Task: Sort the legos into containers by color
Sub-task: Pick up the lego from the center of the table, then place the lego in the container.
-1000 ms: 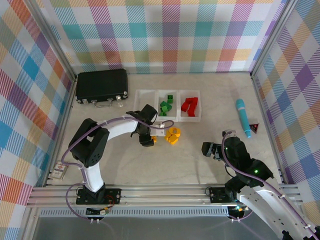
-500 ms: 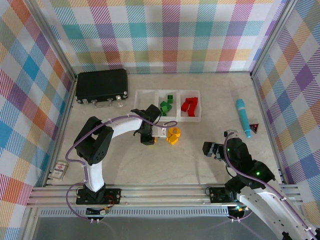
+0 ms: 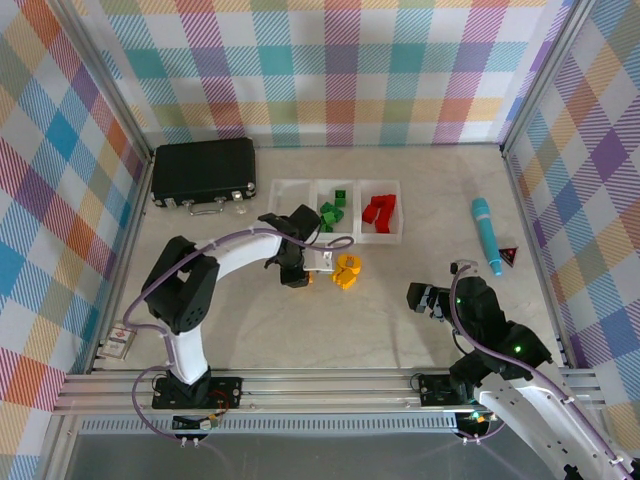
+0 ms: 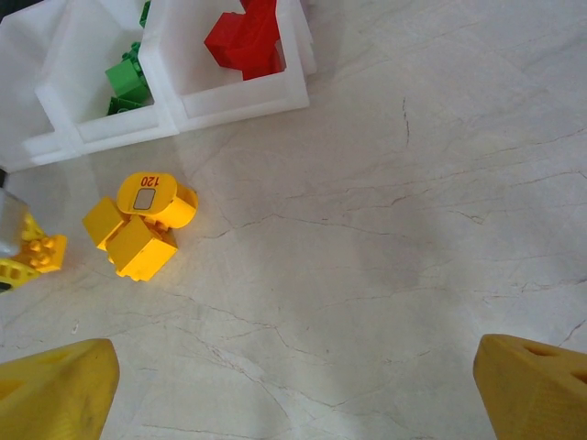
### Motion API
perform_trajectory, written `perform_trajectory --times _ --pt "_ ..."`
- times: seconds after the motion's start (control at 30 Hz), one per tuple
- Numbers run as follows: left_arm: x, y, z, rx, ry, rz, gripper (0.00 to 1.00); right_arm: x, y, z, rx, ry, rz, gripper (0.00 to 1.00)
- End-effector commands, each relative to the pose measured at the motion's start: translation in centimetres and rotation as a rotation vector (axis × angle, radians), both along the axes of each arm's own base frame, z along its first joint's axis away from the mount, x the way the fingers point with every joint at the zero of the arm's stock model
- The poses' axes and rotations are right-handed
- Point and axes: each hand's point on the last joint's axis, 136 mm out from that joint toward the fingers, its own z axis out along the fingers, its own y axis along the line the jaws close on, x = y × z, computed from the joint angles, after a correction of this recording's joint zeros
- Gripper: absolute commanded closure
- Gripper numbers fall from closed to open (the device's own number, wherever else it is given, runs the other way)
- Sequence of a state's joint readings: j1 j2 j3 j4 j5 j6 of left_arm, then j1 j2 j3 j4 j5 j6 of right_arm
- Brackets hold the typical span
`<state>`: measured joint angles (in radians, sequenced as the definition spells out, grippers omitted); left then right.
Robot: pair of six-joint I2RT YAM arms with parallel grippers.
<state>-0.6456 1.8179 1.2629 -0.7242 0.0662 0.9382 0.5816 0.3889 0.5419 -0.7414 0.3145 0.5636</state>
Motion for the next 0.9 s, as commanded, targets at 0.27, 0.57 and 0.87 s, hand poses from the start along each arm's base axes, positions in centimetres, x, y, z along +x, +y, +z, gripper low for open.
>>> perform_trajectory --times 0.27,0.57,0.87 --pt "8.0 0.4 9.4 -0.167 -0.348 0.33 0.8 0.1 -0.2 0.6 0.01 -0.01 -0.015 0.01" --pt "16.0 1.7 9.6 -0.187 -0.363 0.556 0.77 -0.1 0.2 0.4 0.026 0.007 0.002 0.01" --pt "19.0 4.1 7.6 -0.174 -0.316 0.703 0.67 -0.2 0.5 0.3 0.037 0.016 0.013 0.01"
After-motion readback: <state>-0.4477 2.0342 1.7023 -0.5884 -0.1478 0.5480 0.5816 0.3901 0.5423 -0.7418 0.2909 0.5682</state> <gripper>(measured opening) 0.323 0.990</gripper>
